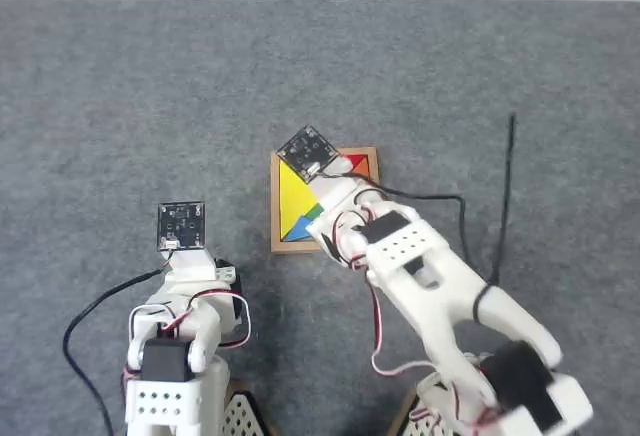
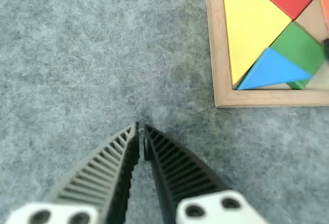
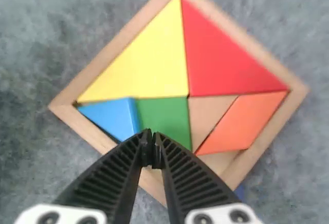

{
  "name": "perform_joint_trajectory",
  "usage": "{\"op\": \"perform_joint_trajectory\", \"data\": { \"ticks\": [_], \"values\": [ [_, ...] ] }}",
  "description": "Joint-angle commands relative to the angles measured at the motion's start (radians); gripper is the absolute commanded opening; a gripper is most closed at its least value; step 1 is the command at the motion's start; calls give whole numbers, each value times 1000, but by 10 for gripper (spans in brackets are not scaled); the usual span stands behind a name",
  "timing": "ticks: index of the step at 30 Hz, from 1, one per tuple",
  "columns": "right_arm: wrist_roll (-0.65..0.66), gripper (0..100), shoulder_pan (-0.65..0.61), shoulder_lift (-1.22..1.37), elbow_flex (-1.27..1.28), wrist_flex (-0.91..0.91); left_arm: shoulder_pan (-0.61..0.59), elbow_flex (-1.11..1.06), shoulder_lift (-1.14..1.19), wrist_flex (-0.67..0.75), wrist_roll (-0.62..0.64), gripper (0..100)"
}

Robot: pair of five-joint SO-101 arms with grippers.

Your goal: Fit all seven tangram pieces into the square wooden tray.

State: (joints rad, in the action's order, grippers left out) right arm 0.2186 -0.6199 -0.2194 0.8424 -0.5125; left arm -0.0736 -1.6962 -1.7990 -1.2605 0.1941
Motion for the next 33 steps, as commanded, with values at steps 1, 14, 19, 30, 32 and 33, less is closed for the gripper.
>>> {"op": "perform_joint_trajectory", "data": {
  "ticks": [1,14,19,30,32,33],
  "values": [
    [-12,7,-2,73,-89,22,-6,13,-20,-2,-11,14],
    [-12,7,-65,101,-103,22,-6,13,-20,-2,-11,14],
    [-18,7,-64,2,-98,-28,-6,13,-20,-2,-11,14],
    [-11,7,-136,45,-38,54,-6,13,-20,-2,-11,14],
    [-11,7,-139,107,-46,76,-6,13,-20,-2,-11,14],
    [-11,7,-137,140,-60,76,-6,13,-20,-2,-11,14]
  ]
}}
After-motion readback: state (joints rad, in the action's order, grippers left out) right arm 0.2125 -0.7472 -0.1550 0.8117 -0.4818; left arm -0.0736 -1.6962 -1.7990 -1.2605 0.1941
